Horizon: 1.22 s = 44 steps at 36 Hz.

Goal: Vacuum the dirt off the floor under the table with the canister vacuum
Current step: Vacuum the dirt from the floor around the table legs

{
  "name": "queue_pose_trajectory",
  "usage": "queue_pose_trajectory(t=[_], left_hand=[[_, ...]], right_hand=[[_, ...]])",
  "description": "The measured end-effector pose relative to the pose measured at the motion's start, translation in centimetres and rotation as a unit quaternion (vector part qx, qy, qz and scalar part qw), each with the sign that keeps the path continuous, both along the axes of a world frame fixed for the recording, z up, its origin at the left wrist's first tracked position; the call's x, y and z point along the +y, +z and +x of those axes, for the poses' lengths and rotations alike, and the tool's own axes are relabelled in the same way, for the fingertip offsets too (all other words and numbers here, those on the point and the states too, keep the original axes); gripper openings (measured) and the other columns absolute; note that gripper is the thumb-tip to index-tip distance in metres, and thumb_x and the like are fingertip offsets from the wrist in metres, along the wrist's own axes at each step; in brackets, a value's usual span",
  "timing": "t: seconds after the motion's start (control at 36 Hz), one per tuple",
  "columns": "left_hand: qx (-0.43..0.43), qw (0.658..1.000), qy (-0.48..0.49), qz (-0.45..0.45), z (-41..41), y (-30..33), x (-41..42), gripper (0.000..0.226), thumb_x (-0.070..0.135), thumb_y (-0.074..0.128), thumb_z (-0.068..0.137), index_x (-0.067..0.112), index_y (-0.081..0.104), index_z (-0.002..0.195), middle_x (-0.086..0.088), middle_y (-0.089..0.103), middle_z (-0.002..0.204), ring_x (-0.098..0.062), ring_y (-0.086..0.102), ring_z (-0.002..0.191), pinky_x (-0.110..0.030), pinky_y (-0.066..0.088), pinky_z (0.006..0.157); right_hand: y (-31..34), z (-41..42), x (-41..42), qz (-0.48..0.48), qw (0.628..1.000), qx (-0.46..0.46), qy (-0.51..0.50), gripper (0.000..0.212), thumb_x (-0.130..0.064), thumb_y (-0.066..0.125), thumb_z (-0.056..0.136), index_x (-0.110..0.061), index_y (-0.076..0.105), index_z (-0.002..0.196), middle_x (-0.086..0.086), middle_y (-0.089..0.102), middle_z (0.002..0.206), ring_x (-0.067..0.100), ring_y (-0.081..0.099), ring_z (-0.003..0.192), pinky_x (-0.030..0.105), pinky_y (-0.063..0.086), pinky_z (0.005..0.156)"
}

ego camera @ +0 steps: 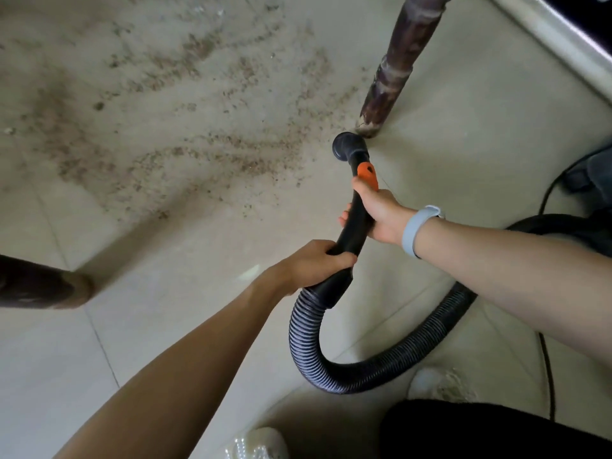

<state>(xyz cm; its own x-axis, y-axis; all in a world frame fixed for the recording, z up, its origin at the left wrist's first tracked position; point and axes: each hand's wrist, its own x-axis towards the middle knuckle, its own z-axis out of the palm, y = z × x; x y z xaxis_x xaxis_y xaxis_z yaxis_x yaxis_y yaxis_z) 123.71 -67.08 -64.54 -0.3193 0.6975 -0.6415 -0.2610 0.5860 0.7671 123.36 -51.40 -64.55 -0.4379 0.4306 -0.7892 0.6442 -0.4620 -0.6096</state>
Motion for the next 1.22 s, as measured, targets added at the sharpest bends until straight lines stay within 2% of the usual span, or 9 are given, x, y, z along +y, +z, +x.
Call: queue_pose_trajectory(t=[0.25, 0.39, 0.47, 0.56, 0.69, 0.81, 0.97, 1.08, 1.22], left_hand=[[0.066, 0.998, 0.004, -0.021, 0.0, -0.9, -2.0, 0.019, 0.040, 0.058, 0.080, 0.025, 0.054, 0.090, -0.006, 0.069, 0.101, -0.022, 0.066, 0.096, -0.040, 0.052, 0.092], [0.190, 0.980, 0.042, -0.051, -2.3, -0.5, -0.2, 0.023, 0.043, 0.053, 0.093, 0.021, 0.055, 0.097, 0.004, 0.065, 0.086, -0.015, 0.061, 0.081, -0.023, 0.048, 0.071], [0.213, 0.973, 0.056, -0.074, -2.4, -0.4, 0.4, 0.036, 0.053, 0.047, 0.093, 0.018, 0.058, 0.096, -0.001, 0.068, 0.089, -0.019, 0.064, 0.085, -0.030, 0.051, 0.078], [0.216, 0.972, 0.045, -0.084, -0.9, -0.7, -0.3, 0.035, 0.054, 0.046, 0.093, 0.021, 0.056, 0.093, 0.001, 0.068, 0.086, -0.018, 0.065, 0.083, -0.032, 0.052, 0.080], [0.195, 0.977, 0.042, -0.070, 2.6, -1.5, -2.5, 0.029, 0.052, 0.047, 0.093, 0.025, 0.054, 0.085, 0.005, 0.066, 0.079, -0.014, 0.064, 0.076, -0.025, 0.050, 0.073], [0.175, 0.982, 0.005, -0.075, 4.9, -1.5, -3.7, 0.031, 0.050, 0.046, 0.094, 0.027, 0.047, 0.074, 0.011, 0.056, 0.071, -0.002, 0.054, 0.063, -0.012, 0.039, 0.058], [0.055, 0.998, 0.017, -0.030, 7.5, -1.5, -5.1, 0.029, 0.044, 0.051, 0.095, 0.015, 0.050, 0.092, -0.006, 0.071, 0.092, -0.020, 0.069, 0.085, -0.035, 0.055, 0.082], [-0.003, 0.997, 0.073, 0.004, 7.8, -1.4, -5.6, 0.025, 0.036, 0.052, 0.096, 0.013, 0.046, 0.091, -0.005, 0.069, 0.082, -0.027, 0.070, 0.077, -0.040, 0.057, 0.079], [-0.018, 0.990, 0.142, 0.000, 7.5, -0.9, -4.9, 0.027, 0.037, 0.046, 0.098, 0.012, 0.042, 0.088, -0.006, 0.065, 0.074, -0.022, 0.066, 0.063, -0.033, 0.056, 0.064]], right_hand=[[-1.1, -3.6, 0.4, 0.025, 0.999, -0.024, 0.010, 0.035, -0.031, 0.056, 0.093, -0.004, 0.047, 0.112, 0.014, 0.055, 0.081, 0.024, 0.058, 0.055, 0.029, 0.054, 0.046], [-0.4, -6.3, 1.1, 0.051, 0.999, 0.012, 0.002, 0.030, -0.031, 0.054, 0.094, -0.005, 0.045, 0.108, 0.013, 0.052, 0.084, 0.023, 0.055, 0.051, 0.033, 0.054, 0.054], [-0.2, -6.4, 1.1, 0.065, 0.998, 0.017, -0.003, 0.030, -0.035, 0.053, 0.096, -0.007, 0.045, 0.101, 0.011, 0.052, 0.078, 0.022, 0.055, 0.053, 0.036, 0.057, 0.069], [-0.6, -4.9, 0.6, 0.056, 0.998, 0.006, 0.005, 0.031, -0.037, 0.055, 0.094, -0.008, 0.045, 0.100, 0.010, 0.052, 0.079, 0.022, 0.057, 0.054, 0.037, 0.058, 0.069], [-1.2, -1.5, -1.1, 0.034, 0.999, -0.014, 0.040, 0.036, -0.039, 0.056, 0.093, -0.009, 0.044, 0.109, 0.009, 0.054, 0.082, 0.023, 0.061, 0.056, 0.038, 0.059, 0.070], [-1.6, 0.8, -2.5, 0.017, 0.995, -0.020, 0.097, 0.035, -0.040, 0.053, 0.095, -0.010, 0.043, 0.108, 0.011, 0.053, 0.085, 0.023, 0.060, 0.053, 0.034, 0.057, 0.059], [-2.0, 3.5, -4.5, -0.025, 0.989, -0.015, 0.145, 0.033, -0.039, 0.052, 0.095, -0.009, 0.042, 0.105, 0.012, 0.051, 0.083, 0.023, 0.059, 0.051, 0.035, 0.057, 0.056], [-1.8, 3.3, -5.2, -0.021, 0.984, -0.009, 0.174, 0.033, -0.040, 0.050, 0.096, -0.010, 0.040, 0.107, 0.011, 0.048, 0.088, 0.022, 0.059, 0.051, 0.034, 0.056, 0.057], [-1.4, 2.4, -6.4, -0.015, 0.978, -0.010, 0.208, 0.037, -0.042, 0.048, 0.096, -0.010, 0.039, 0.115, 0.010, 0.050, 0.088, 0.022, 0.060, 0.055, 0.033, 0.057, 0.058]])
